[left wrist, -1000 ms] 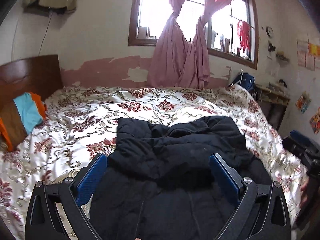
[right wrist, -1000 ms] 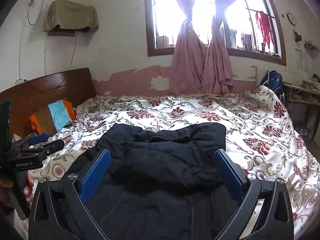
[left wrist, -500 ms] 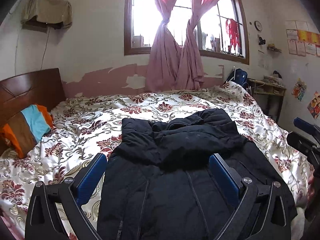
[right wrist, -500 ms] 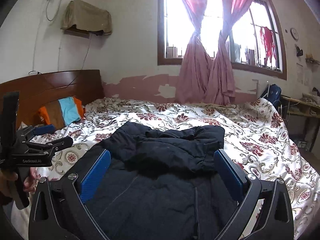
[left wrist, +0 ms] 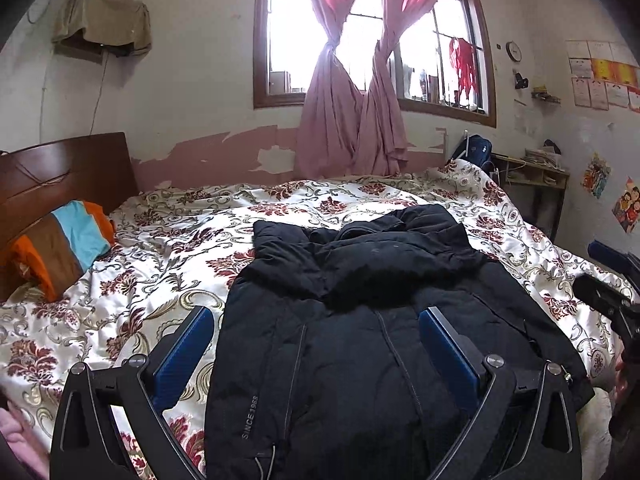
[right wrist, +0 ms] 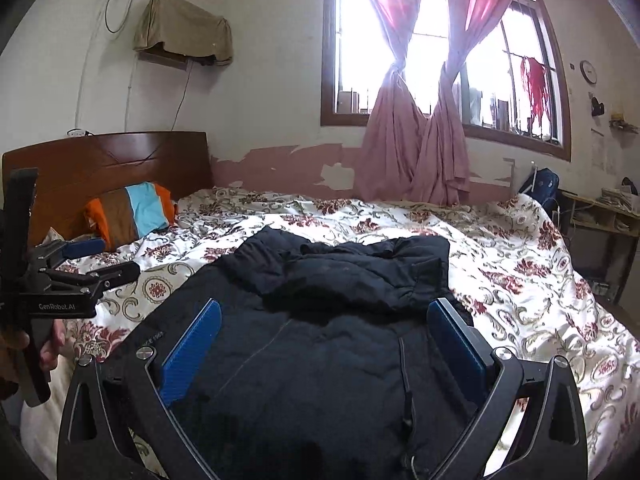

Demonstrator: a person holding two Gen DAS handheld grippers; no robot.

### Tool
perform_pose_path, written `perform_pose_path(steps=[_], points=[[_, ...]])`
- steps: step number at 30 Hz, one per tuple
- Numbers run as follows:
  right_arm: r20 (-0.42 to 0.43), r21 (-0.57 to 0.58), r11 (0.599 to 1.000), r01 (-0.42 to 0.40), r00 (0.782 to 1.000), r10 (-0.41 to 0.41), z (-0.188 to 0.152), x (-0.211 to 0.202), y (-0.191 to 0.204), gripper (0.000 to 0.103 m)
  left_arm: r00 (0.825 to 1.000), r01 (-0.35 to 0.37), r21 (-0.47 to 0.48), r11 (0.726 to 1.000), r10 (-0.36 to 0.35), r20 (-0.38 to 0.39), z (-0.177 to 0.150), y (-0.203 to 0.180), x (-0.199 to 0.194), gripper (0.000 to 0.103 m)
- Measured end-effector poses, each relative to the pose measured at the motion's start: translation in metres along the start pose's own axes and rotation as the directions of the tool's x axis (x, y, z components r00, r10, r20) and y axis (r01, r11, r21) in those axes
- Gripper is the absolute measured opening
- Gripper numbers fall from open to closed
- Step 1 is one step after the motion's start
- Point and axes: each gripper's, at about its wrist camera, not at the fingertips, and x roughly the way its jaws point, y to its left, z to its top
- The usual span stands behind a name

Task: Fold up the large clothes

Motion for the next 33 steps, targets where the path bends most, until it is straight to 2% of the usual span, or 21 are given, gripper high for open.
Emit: perform_pose_path(steps=[8, 14, 19, 26, 33], points=[[-0.001, 0.027, 1.000, -0.002, 1.000, 0.002, -0.011, -0.008, 0.003, 0.101, 1.000, -0.013, -0.010, 1.000, 0.013, -0.018, -0.016, 0.002, -0.002, 0.103], [-0.022, -0.041, 0.999, 0.018, 1.000, -0.019, -0.024, -0.012, 0.012, 0.101, 0.999, -0.004, 0.010, 1.000, 0.004, -0.050, -0.033, -0.002, -0.004, 0.103], [-0.028, -0.067, 0.997, 0.023, 0.999, -0.025, -0.030, -0.015, 0.018, 0.101, 0.998, -0.023, 0.026, 0.999, 0.024, -0.055, -0.042, -0.004, -0.004, 0.103], [-0.063, -0.053, 0.999, 0.002, 0.998, -0.006, -0.038, -0.009, 0.019, 0.101, 0.997, -0.030, 0.027, 0.999, 0.032, -0.074, -0.049, -0.002, -0.003, 0.103], [-0.128, -0.050, 0.999, 0.014, 0.992, -0.020, -0.056, 0.000, 0.016, 0.101, 0.992, -0.040, 0.039, 0.998, 0.045, -0.119, -0.066, 0.006, 0.001, 0.103]])
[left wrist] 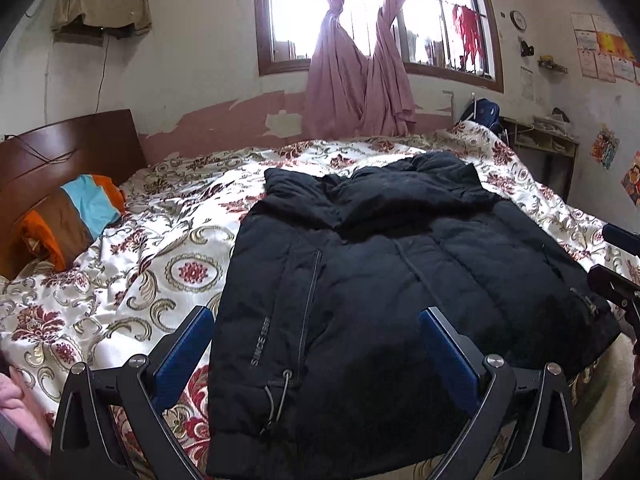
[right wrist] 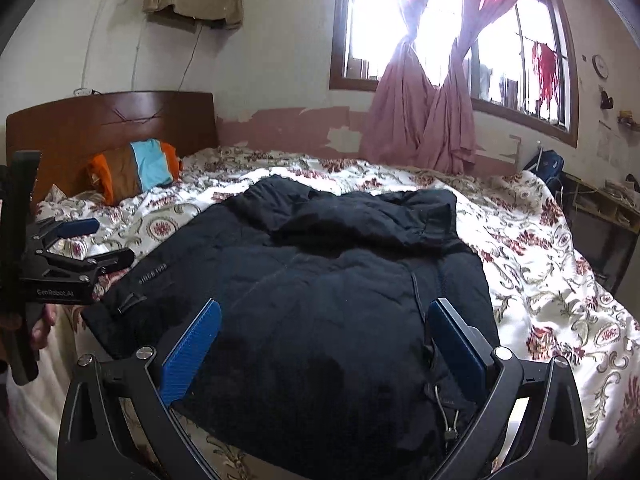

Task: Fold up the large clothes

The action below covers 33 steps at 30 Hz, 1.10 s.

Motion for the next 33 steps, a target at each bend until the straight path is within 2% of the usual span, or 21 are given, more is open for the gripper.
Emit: perform_pose_path(steps=[7, 10, 15, 20, 26, 33], points=[[-0.062, 0.010, 1.000, 0.017, 0.998, -0.016, -0.015, 0.006, -0.008, 0.101, 1.000, 0.000, 0.004, 1.000, 0.001, -0.026, -0.019, 0.012, 0.004, 0.103], [-0.106, 0.014, 1.000, 0.000, 0.994, 0.002, -0.021, 0.012, -0.011, 0.101, 0.999, 0.004, 0.007, 1.000, -0.004, -0.042, -0.027, 0.015, 0.005, 0.103], [-0.156, -0.033, 0.999, -0.016, 0.988, 0.010, -0.031, 0.016, -0.005, 0.101, 0.997, 0.056, 0.035, 0.998, -0.054, -0.054, -0.040, 0.015, 0.004, 0.103], [-0.234, -0.057, 0.997, -0.050, 0.972, 0.035, -0.044, 0.024, 0.000, 0.101, 0.993, 0.083, 0.078, 0.994, -0.076, -0.091, -0.052, 0.009, 0.008, 0.103], [-0.308, -0.100, 0.992, -0.083, 0.950, 0.049, -0.059, 0.031, 0.006, 0.101, 0.980, 0.149, 0.126, 0.981, -0.129, -0.148, -0.068, 0.002, 0.010, 0.103], [-0.341, -0.146, 0.986, -0.084, 0.939, 0.029, -0.070, 0.032, 0.012, 0.101, 0.960, 0.196, 0.154, 0.968, -0.157, -0.231, -0.081, 0.000, 0.017, 0.103]])
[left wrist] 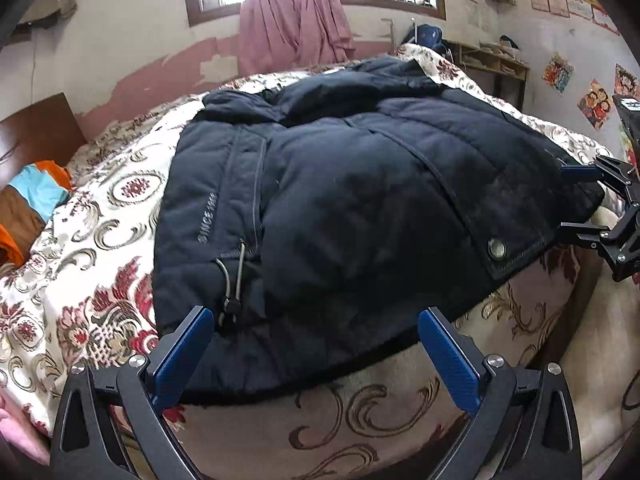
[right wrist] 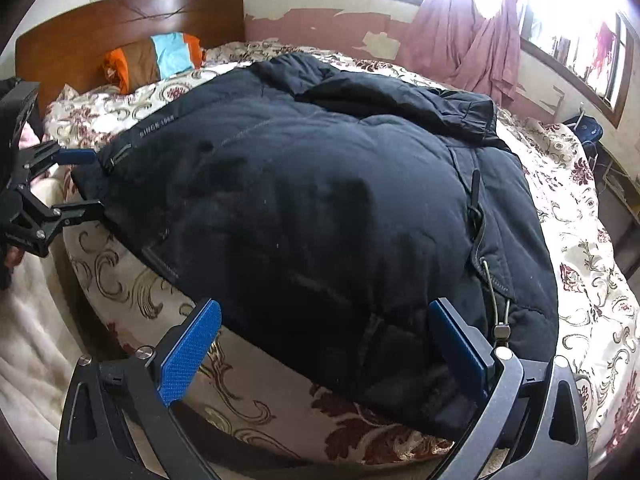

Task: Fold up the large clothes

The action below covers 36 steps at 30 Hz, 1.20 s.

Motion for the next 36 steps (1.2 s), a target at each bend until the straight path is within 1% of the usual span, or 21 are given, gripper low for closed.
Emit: perform_pose_path(steps=[4, 7, 12, 15, 17, 19, 21, 24, 25, 30, 32, 34, 36], points=[[-0.007, -0.040, 0.999, 0.000, 1.000, -0.001, -0.003, 0.000, 0.002, 0.101, 1.000, -0.005, 0.020, 1.000, 0.006, -0.025, -0.006, 0.000, 0.002, 0.103], [-0.015, -0.045, 0.999, -0.008, 1.000, 0.008, -0.004, 0.000, 0.001, 0.101, 0.999, -0.012, 0.049, 0.999, 0.014, -0.044, -0.011, 0.001, 0.003, 0.103], [-0.032, -0.054, 0.999, -0.007, 0.999, 0.005, -0.003, 0.004, 0.002, 0.101, 0.998, -0.014, 0.145, 0.989, 0.022, -0.054, -0.020, -0.005, 0.003, 0.103], [-0.039, -0.055, 0.998, -0.006, 0.999, 0.004, -0.003, 0.007, 0.002, 0.101, 0.996, -0.035, 0.190, 0.981, 0.051, -0.076, -0.023, -0.009, 0.008, 0.103], [-0.040, -0.052, 0.999, -0.007, 0.999, 0.005, -0.002, 0.007, 0.002, 0.101, 0.992, -0.070, 0.215, 0.974, 0.091, -0.089, -0.024, -0.014, 0.014, 0.103], [-0.040, -0.051, 0.999, -0.009, 0.999, 0.006, -0.002, 0.007, 0.002, 0.101, 0.985, -0.115, 0.257, 0.960, 0.144, -0.095, -0.026, -0.022, 0.021, 0.103], [-0.039, -0.050, 0.999, -0.011, 0.999, 0.009, -0.002, 0.007, 0.002, 0.101, 0.974, -0.165, 0.305, 0.938, 0.203, -0.097, -0.030, -0.030, 0.028, 0.103], [-0.037, -0.046, 0.999, -0.010, 0.999, 0.008, -0.002, 0.006, 0.001, 0.101, 0.953, -0.239, 0.376, 0.895, 0.290, -0.086, -0.035, -0.043, 0.039, 0.103], [-0.036, -0.046, 0.999, -0.009, 0.999, 0.007, -0.002, 0.006, 0.000, 0.101, 0.950, -0.251, 0.388, 0.887, 0.303, -0.076, -0.036, -0.047, 0.040, 0.103], [-0.037, -0.067, 0.998, 0.023, 0.999, -0.025, -0.004, 0.003, 0.000, 0.101, 0.943, -0.284, 0.392, 0.875, 0.329, -0.050, -0.036, -0.049, 0.043, 0.103], [-0.041, -0.077, 0.996, 0.044, 0.998, -0.047, -0.005, 0.003, 0.000, 0.101, 0.931, -0.323, 0.398, 0.859, 0.364, -0.031, -0.036, -0.050, 0.044, 0.103], [-0.048, -0.091, 0.994, 0.063, 0.997, -0.068, -0.006, 0.002, 0.000, 0.101, 0.916, -0.363, 0.415, 0.834, 0.400, -0.003, -0.036, -0.052, 0.045, 0.103], [-0.061, -0.123, 0.989, 0.085, 0.994, -0.093, -0.009, 0.002, 0.002, 0.101, 0.907, -0.385, 0.429, 0.817, 0.421, 0.013, -0.036, -0.054, 0.049, 0.103]])
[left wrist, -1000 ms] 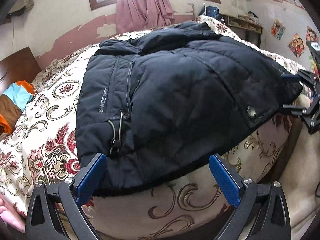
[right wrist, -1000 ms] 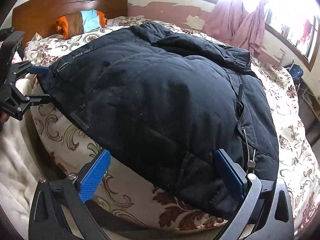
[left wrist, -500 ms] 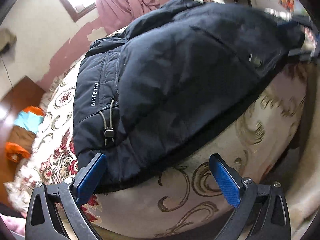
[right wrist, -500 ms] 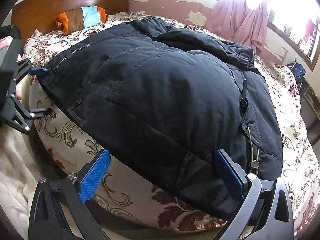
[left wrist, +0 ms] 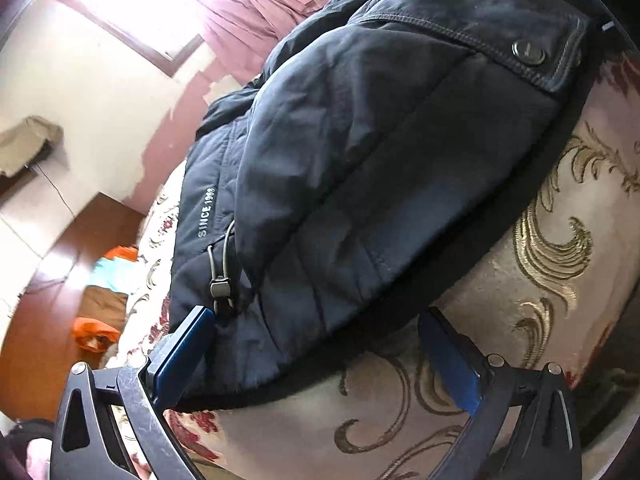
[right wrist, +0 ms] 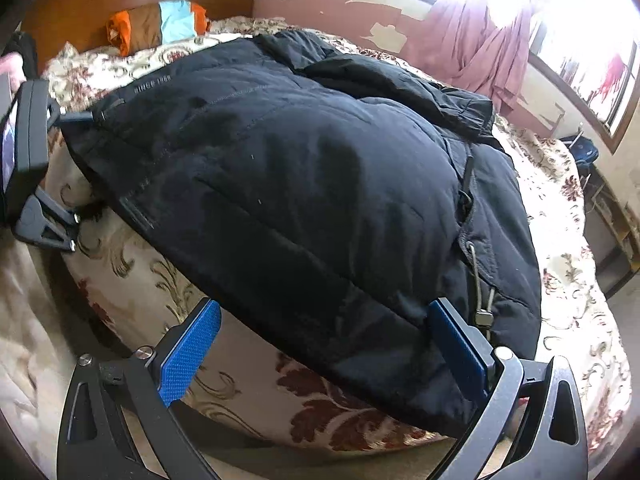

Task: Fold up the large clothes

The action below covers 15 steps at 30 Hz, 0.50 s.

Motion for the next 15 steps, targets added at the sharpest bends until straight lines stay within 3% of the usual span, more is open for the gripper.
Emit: perform_pose_path(steps=[2, 7, 9, 13, 15], points=[[-0.021, -0.050, 0.998, 0.036, 0.999, -0.037, -0.004, 0.001, 0.006, 0.101, 1.000, -0.010, 0.000, 1.000, 0.010, 0.003, 0.001, -0.002, 0.000, 0.101], [-0.050, -0.133, 0.984, 0.121, 0.990, -0.128, -0.007, 0.009, 0.018, 0.101, 1.000, -0.023, -0.044, 0.999, 0.023, 0.007, 0.001, -0.001, -0.011, 0.076], [-0.069, -0.176, 0.966, 0.191, 0.976, -0.206, -0.006, 0.017, 0.025, 0.101, 1.000, -0.019, -0.066, 0.998, 0.020, 0.004, 0.001, 0.003, -0.012, 0.070], [-0.061, -0.237, 0.908, 0.346, 0.928, -0.369, -0.004, 0.028, 0.033, 0.101, 1.000, -0.017, -0.085, 0.996, 0.019, 0.015, 0.000, 0.007, -0.015, 0.067], [-0.040, -0.211, 0.905, 0.368, 0.922, -0.384, -0.003, 0.025, 0.031, 0.100, 1.000, -0.016, -0.090, 0.996, 0.017, 0.015, -0.001, 0.013, -0.011, 0.066]])
